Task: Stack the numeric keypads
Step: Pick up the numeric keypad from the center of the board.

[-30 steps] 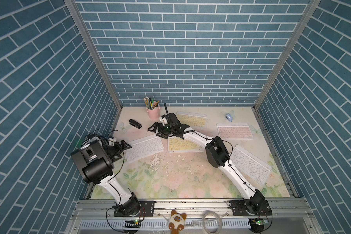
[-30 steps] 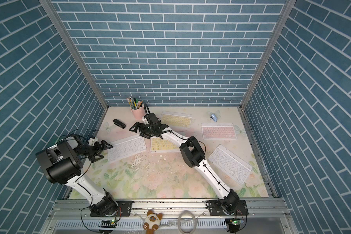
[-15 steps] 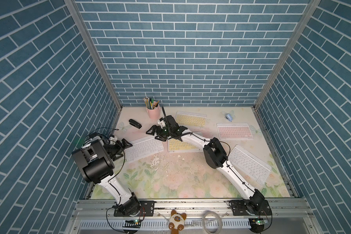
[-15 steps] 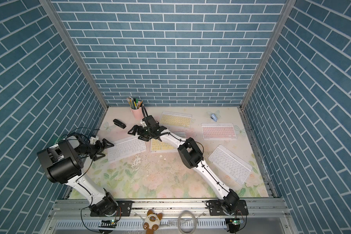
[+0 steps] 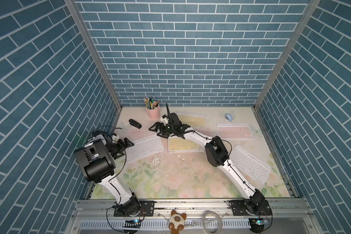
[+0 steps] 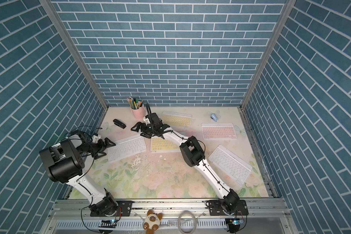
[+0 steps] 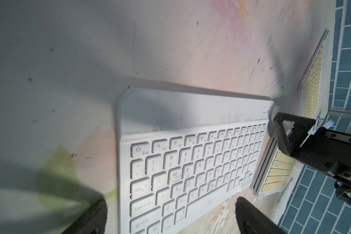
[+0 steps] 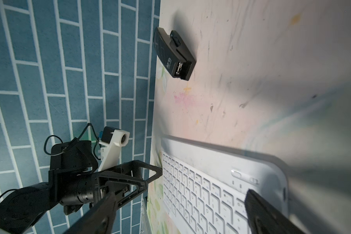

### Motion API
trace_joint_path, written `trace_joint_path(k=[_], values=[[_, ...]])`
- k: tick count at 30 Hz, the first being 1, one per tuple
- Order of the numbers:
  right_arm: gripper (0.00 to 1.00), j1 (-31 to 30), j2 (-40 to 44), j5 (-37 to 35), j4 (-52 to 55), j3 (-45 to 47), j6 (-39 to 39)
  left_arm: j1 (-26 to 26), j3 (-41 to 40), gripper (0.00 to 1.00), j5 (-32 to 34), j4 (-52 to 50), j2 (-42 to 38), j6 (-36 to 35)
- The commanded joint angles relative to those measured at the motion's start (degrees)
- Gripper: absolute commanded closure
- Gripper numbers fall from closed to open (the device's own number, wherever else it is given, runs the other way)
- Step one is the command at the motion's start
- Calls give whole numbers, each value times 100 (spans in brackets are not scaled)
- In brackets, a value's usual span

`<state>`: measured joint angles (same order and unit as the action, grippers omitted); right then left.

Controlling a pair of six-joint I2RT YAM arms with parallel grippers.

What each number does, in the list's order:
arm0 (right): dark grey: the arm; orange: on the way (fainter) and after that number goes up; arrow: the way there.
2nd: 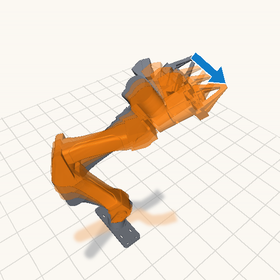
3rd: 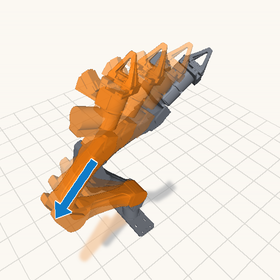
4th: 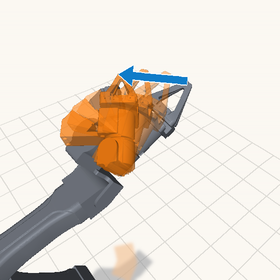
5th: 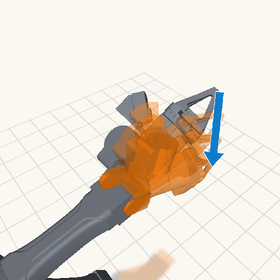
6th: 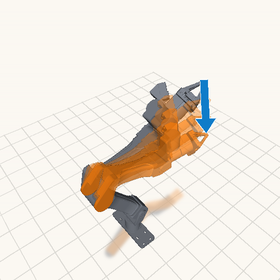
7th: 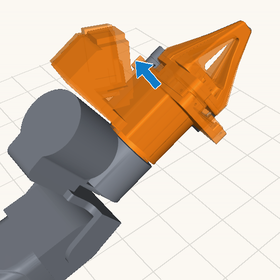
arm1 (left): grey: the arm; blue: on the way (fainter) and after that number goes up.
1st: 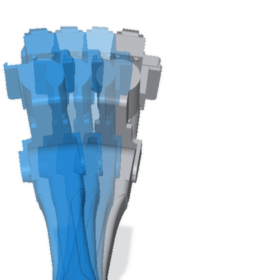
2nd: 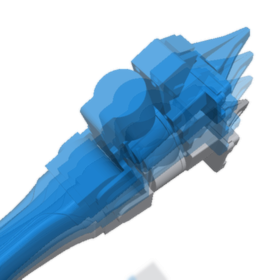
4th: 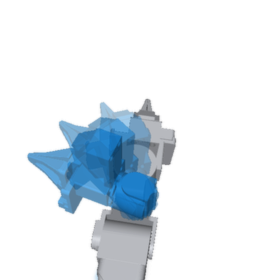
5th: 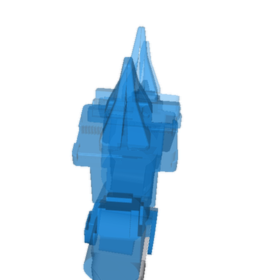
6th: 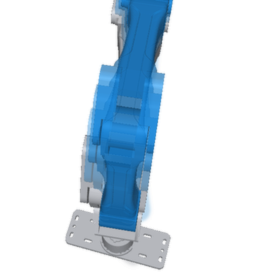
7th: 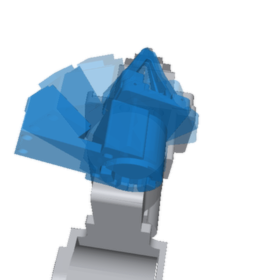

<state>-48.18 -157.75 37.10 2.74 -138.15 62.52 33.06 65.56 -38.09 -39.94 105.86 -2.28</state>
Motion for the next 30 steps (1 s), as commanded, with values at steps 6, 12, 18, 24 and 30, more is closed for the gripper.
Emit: trace_joint_path(k=[6,12,18,24,30], values=[[1,11,-177,65,287,-496,-196,-80,-87,0,56,118,438,35],[1,24,-437,49,398,-792,-176,-157,-158,0,-365,219,529,51],[1,77,-279,-159,589,-554,-424,-159,-132,0,-359,150,637,2],[1,168,-212,-88,645,-576,-588,-156,-130,1,-718,168,752,-5],[1,248,153,-267,839,-205,-888,-156,-139,0,-615,116,671,-57]])
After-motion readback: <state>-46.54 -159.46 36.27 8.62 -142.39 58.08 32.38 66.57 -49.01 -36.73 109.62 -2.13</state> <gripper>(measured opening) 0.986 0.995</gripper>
